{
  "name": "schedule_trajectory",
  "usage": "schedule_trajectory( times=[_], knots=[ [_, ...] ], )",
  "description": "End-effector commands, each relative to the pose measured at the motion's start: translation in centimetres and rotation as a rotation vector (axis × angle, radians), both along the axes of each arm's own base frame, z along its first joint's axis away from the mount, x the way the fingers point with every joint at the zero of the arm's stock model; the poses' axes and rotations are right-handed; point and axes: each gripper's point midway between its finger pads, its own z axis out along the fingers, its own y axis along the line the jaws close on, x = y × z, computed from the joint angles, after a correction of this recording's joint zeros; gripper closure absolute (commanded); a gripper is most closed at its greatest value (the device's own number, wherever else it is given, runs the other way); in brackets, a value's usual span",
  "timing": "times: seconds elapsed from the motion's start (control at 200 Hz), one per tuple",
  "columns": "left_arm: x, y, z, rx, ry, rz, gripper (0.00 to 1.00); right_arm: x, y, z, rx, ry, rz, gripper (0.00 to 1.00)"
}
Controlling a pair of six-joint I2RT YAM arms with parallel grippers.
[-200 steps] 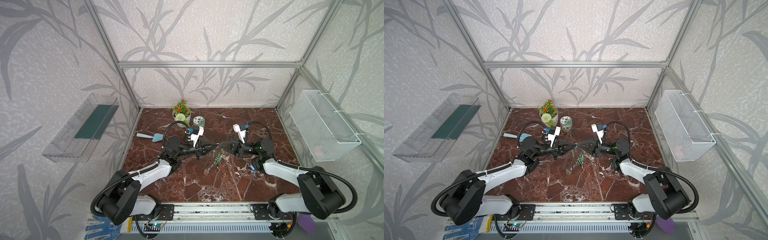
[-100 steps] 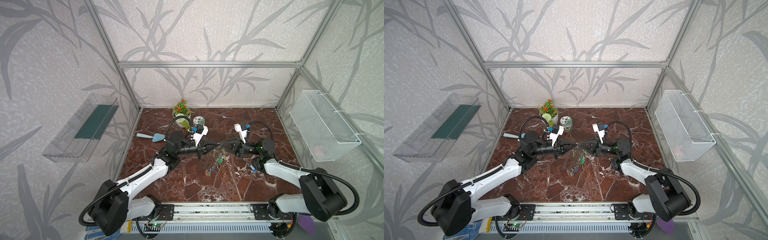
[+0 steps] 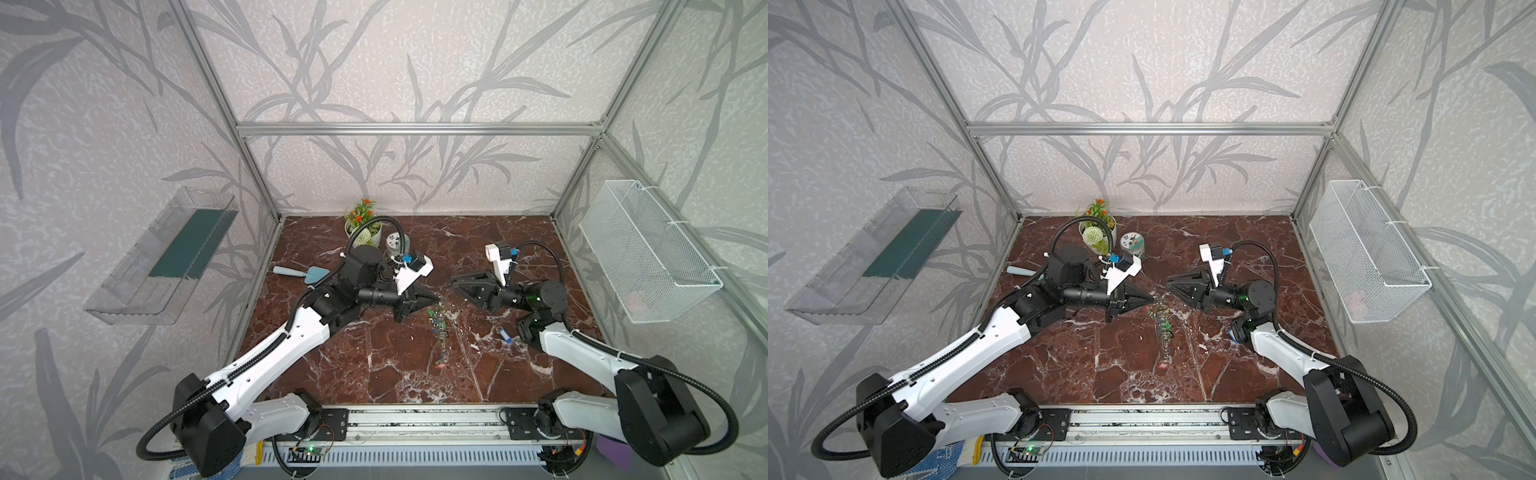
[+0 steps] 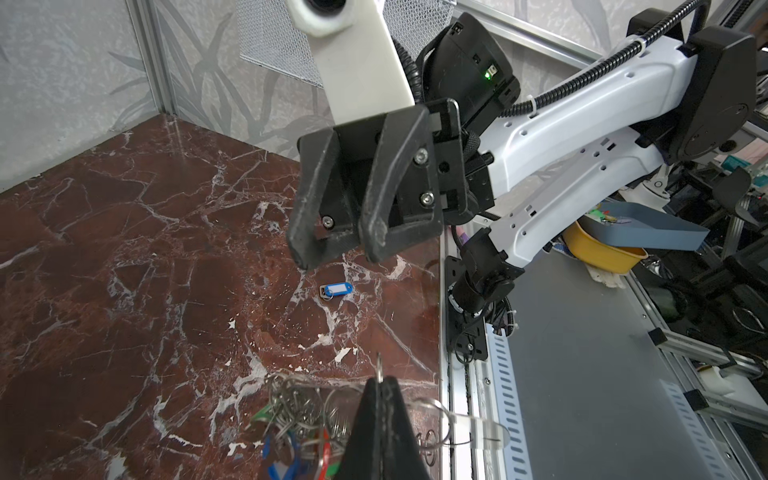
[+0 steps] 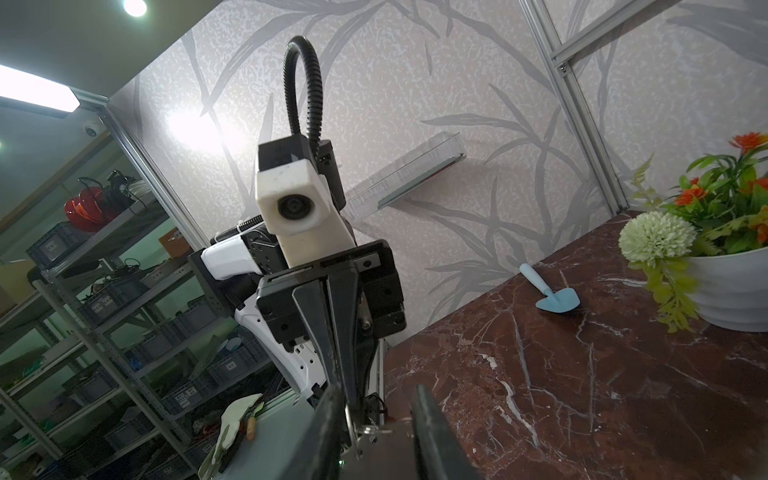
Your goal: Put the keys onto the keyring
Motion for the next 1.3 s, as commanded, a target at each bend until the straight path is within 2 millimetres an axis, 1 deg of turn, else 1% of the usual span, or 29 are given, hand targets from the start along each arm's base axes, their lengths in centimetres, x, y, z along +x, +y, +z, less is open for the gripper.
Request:
schedule_trajectory(
  times=[0.0, 0.13, 0.335, 0.455, 0.795, 1.095, 1.155, 1.3],
  knots=[
    [-0.8, 0.0, 1.6, 0.032, -0.069, -0.057, 1.0, -0.7, -0.2, 0.0, -0.014, -0.036, -0.004, 0.69],
    [-1.0, -0.1, 1.8, 0.078, -0.075, -0.09, 1.0, -1.2, 0.3, -0.5, -0.048, -0.043, 0.005, 0.69],
    [-0.5, -0.3, 1.8, 0.147, -0.093, -0.118, 1.0, -1.9, 1.0, -0.7, -0.07, -0.062, 0.033, 0.69],
    [-0.1, -0.4, 1.9, 0.18, -0.109, -0.136, 1.0, -2.1, 1.3, -0.9, -0.073, -0.059, 0.052, 0.72],
    [0.7, -1.1, 1.2, 0.264, -0.106, -0.202, 1.0, -1.8, 1.3, -1.6, -0.094, -0.059, 0.031, 0.74],
    [1.3, -1.8, 1.1, 0.271, -0.097, -0.227, 1.0, -1.2, 1.4, -2.4, -0.111, -0.049, 0.016, 0.84],
    [1.4, -2.0, 1.0, 0.274, -0.093, -0.229, 1.0, -1.1, 1.4, -2.5, -0.113, -0.045, 0.015, 0.87],
    [1.9, -2.1, 0.8, 0.288, -0.093, -0.222, 1.0, -1.1, 1.5, -2.9, -0.124, -0.039, 0.012, 0.88]
  ],
)
